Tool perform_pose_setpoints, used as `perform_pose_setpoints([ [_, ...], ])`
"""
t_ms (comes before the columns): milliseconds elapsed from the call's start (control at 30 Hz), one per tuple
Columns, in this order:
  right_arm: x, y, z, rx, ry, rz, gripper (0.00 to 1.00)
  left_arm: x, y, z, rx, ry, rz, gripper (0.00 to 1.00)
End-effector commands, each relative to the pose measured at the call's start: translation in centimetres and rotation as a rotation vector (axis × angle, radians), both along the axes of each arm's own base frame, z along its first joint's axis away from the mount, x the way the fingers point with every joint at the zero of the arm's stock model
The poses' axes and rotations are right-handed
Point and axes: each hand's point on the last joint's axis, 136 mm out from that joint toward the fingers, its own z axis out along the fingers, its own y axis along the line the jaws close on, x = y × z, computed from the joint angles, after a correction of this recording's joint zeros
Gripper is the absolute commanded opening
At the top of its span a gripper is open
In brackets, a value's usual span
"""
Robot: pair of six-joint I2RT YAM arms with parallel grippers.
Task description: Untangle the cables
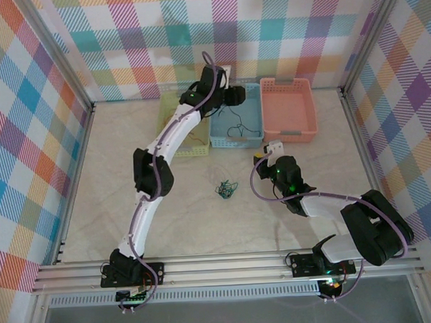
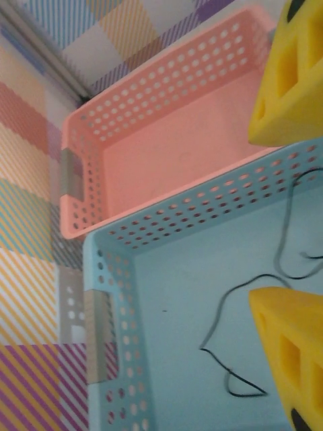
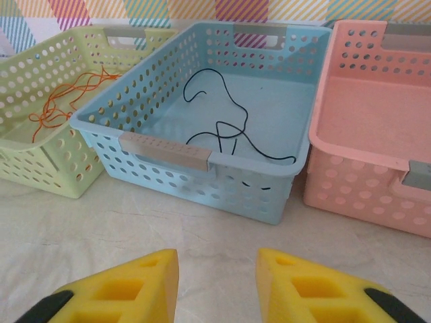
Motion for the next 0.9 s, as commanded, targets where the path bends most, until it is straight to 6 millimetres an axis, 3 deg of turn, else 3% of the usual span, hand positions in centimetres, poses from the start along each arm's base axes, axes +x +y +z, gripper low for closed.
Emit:
perform_pose_setpoints([
  [0,0.5,1.0,1.1,0.023,-0.015,0.043,0.36,-6.5,0.8,11.1,-0.087,-0.124,-0.065,0.57],
  [67,0.4,1.6,1.1,0.023,-0.012,0.073,0.37,-9.5,1.3,11.7,-0.107,-0.135,-0.086,0.57],
  [200,0.2,3.4,0.6,0.023,0.019,0.173,0.38,-14.9,4.1,10.4,-0.163,-0.113,-0.073,0.57],
  [333,-0.4,5.8,-0.7,0.004,0.097,0.311,0.37,-19.2,7.4,6.8,-0.197,-0.057,-0.017,0.57],
  [467,-1.2,7.4,-1.1,0.014,0.135,0.41,0.37,-22.9,9.1,2.4,-0.219,0.007,0.005,0.56],
  [667,-2.5,10.4,-2.8,0.005,0.263,0.564,0.38,-25.0,11.1,-3.0,-0.177,0.084,0.059,0.56],
  [867,-3.5,12.1,-4.3,-0.102,0.315,0.606,0.42,-25.8,13.8,-5.0,-0.09,0.058,0.133,0.56],
])
